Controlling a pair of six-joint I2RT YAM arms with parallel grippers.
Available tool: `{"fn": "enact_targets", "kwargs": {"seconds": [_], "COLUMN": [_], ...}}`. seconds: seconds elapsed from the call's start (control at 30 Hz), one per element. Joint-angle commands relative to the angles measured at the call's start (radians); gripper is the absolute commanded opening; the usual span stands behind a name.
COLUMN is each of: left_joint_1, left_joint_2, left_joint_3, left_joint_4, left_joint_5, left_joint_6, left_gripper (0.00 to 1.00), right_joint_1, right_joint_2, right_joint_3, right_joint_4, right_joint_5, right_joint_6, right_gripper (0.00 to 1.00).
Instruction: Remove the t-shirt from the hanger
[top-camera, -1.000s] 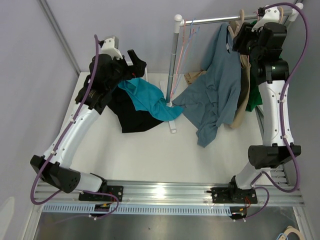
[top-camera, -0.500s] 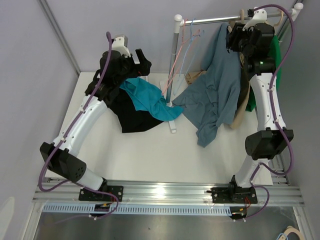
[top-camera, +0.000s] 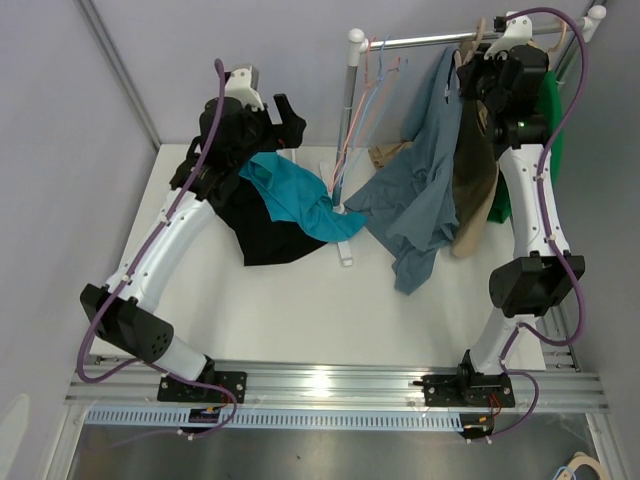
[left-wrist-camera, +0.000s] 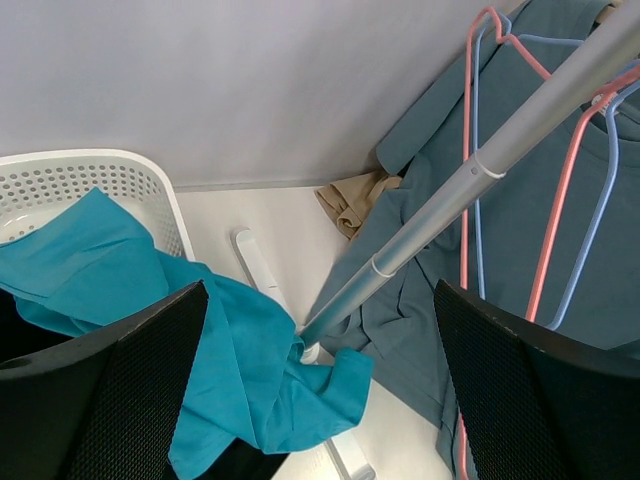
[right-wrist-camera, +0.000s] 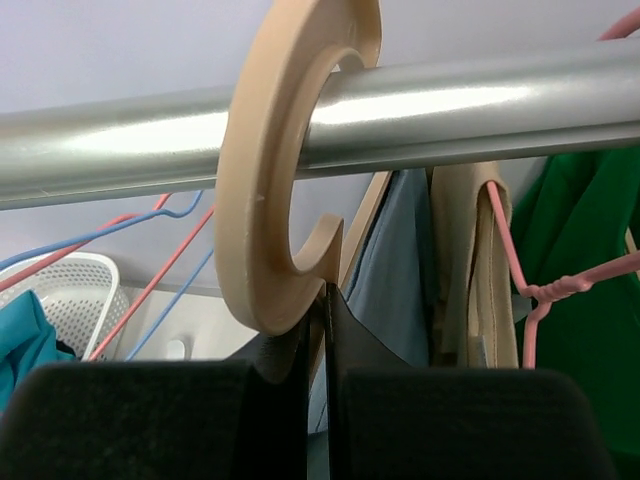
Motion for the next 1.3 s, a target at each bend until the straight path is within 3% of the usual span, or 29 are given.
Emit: {"fn": "enact_targets", "kwargs": {"seconds": [0.0,0.2,0.43,0.63,0.97,1.1,1.27], "left_joint_1": [-0.022,-0.071,-0.077,-0.082,-0.137,-0.197,-0.428], "left_joint_2": [-0.024,-0.118,-0.218,-0.271,-0.345,-0.406,-0.465], "left_joint_3": [0.037,-0.013,-0.038,-0.110,-0.200,-0.281,-0.406], "left_joint_4": [0.036,0.154,0.217,0.234,0.242,0.285,0.357], "left_joint_5": [0.009,-0.056,0.010,0.038,0.062,0.056,-0.054], "left_joint_6": [0.039,0.141,0.174,0.145,0.160,0.171,0.252], "left_gripper": [0.99,1.00,1.00,0.99,0.99,1.00,1.00], "right_joint_1": [-0.004,-0.002,-0.001,0.001,0.036,0.094,0.218], "right_joint_2": [-0.040,-0.124,-0.257,-0.386,-0.547,-0.639,-0.733], "right_joint_3": [0.082,0.077,-0.007,-0.194,-0.387,-0.475,-0.593], "right_joint_4": [0.046,0.051,0.045,0.065,-0.044,-0.093,-0.147], "right_joint_5": [-0.055,-0.110,-0.110,-0.118,-0.228,-0.105,0.093], "right_joint_6": [0.011,0.023,0.032,0.051,0.086,0.123,0.173], "right_gripper": [0.00,0.00,0.00,0.00,0.00,0.00,0.00]}}
